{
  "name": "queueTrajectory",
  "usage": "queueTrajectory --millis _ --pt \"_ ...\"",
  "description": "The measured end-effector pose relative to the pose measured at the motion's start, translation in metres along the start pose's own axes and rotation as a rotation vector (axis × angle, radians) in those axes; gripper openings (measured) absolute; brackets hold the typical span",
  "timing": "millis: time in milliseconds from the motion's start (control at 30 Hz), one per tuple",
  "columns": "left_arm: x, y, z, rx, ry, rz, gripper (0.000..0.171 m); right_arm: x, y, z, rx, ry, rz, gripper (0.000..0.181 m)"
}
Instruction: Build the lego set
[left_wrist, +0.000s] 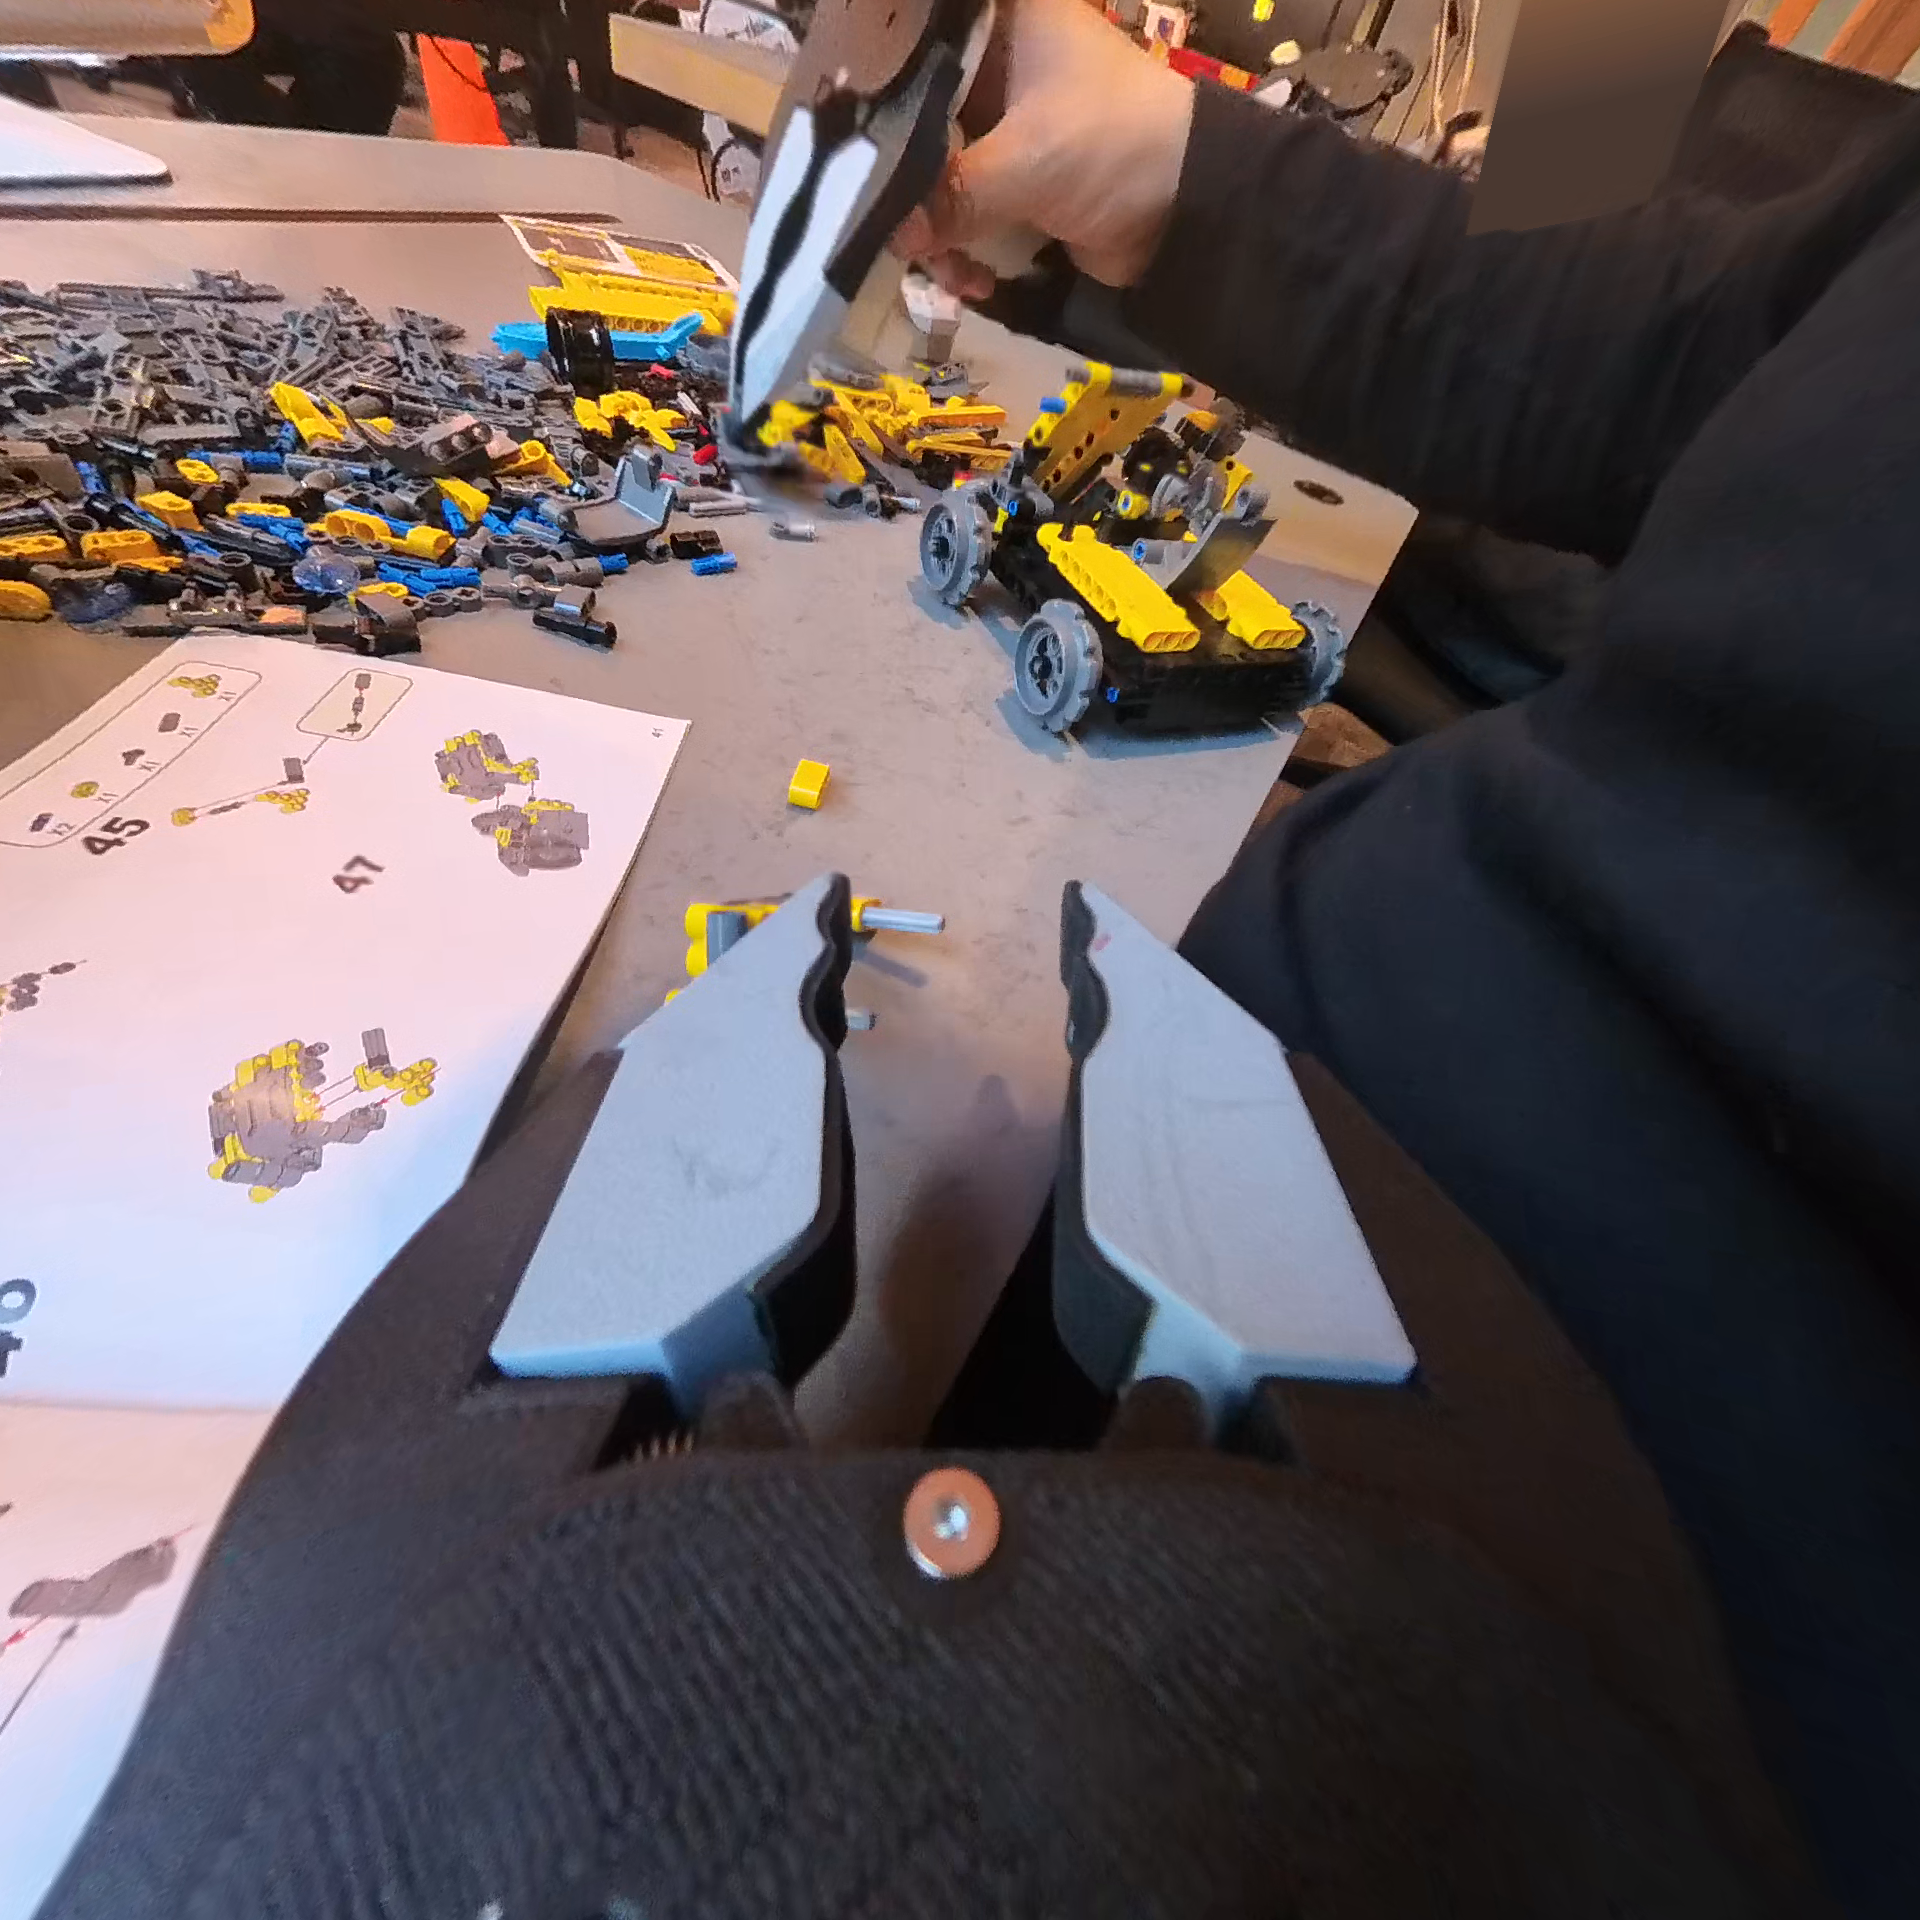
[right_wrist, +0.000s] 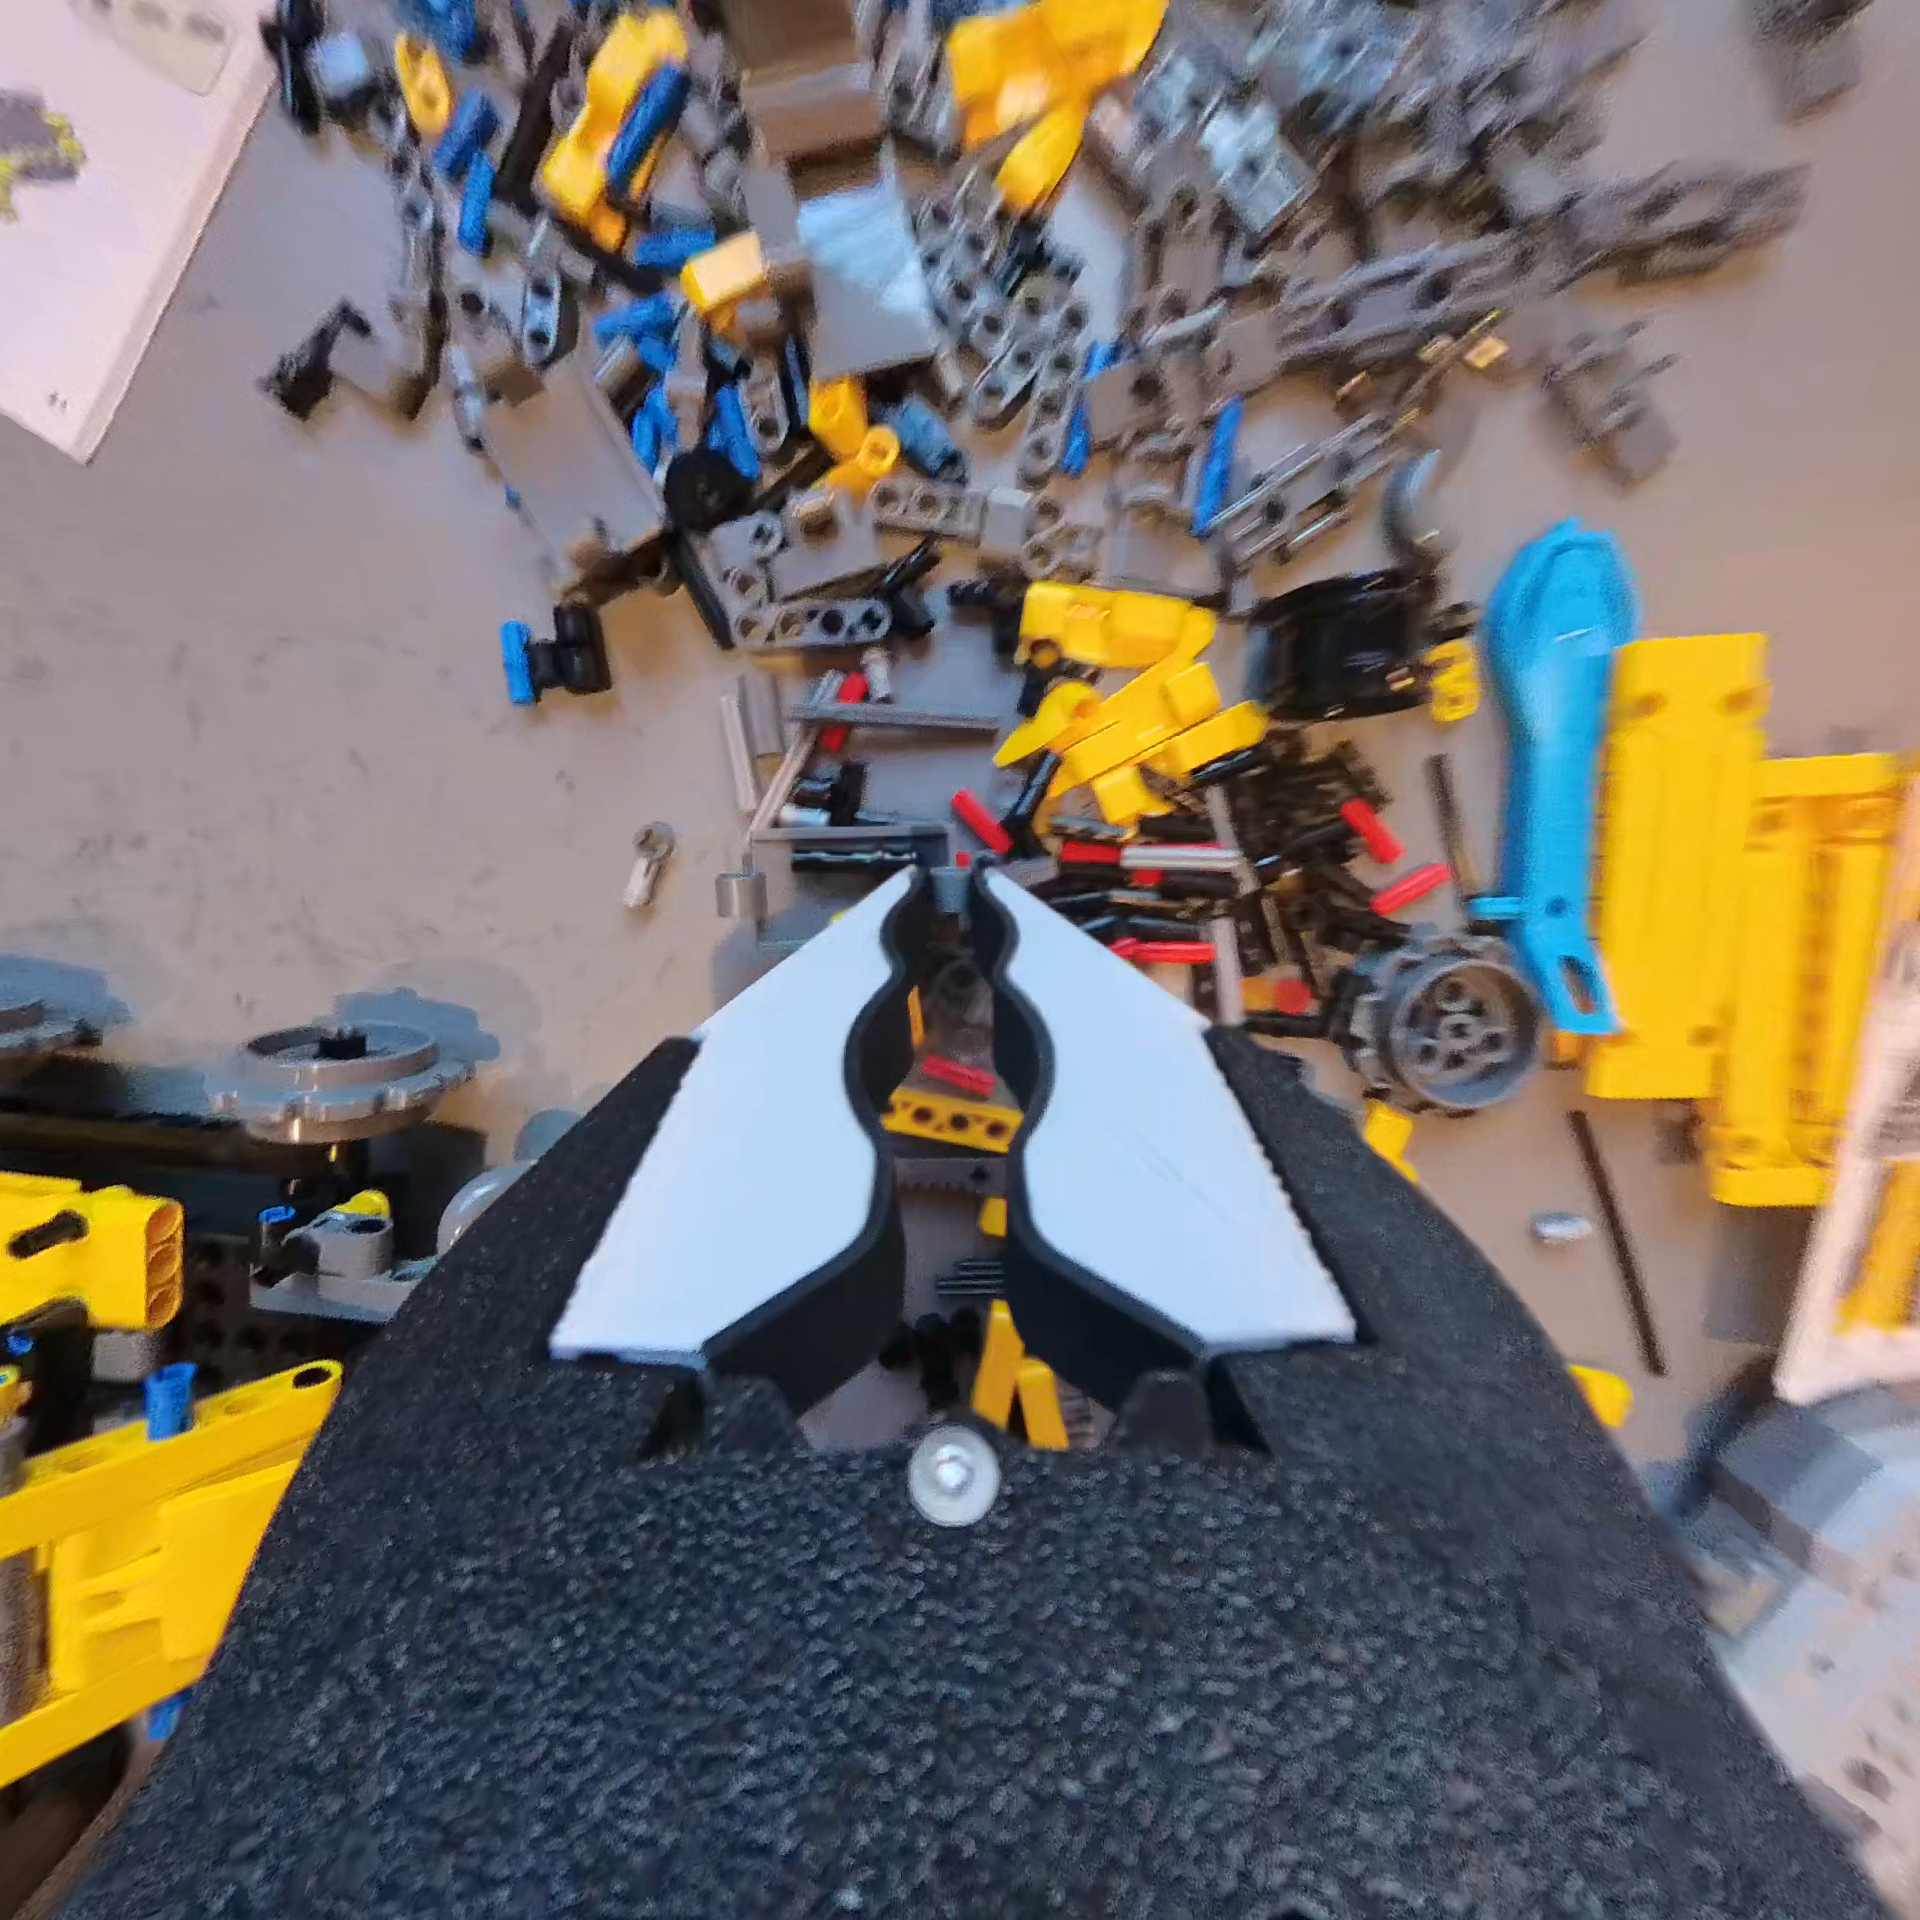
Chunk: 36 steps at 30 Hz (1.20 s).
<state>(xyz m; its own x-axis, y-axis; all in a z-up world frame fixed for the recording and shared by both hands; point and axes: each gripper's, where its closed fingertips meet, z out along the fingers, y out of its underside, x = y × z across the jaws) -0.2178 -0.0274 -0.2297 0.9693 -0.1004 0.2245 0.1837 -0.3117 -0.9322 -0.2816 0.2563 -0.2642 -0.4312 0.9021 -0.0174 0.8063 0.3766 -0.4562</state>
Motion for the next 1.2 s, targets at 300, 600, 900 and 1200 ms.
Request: queueTrajectory --millis 300,600,900,1200 --pt "-0.014 -0.032 0.014 -0.051 -0.063 -0.016 0.041 0.029 -0.040 -0.063 0.202 0.725 -0.491 0.007" --pt "-0.010 -0.039 0.030 -0.050 -0.041 -0.065 0.040 0.052 -0.027 -0.069 0.082 0.996 -0.709 0.007" --pt "-0.029 -0.099 0.045 -0.011 -0.159 0.274 0.054 -0.062 -0.105 -0.115 0.681 0.180 0.197 0.006" --pt "-0.027 -0.140 0.072 0.020 -0.250 0.664 0.052 -0.159 -0.131 -0.105 0.771 -0.140 0.321 0.006"
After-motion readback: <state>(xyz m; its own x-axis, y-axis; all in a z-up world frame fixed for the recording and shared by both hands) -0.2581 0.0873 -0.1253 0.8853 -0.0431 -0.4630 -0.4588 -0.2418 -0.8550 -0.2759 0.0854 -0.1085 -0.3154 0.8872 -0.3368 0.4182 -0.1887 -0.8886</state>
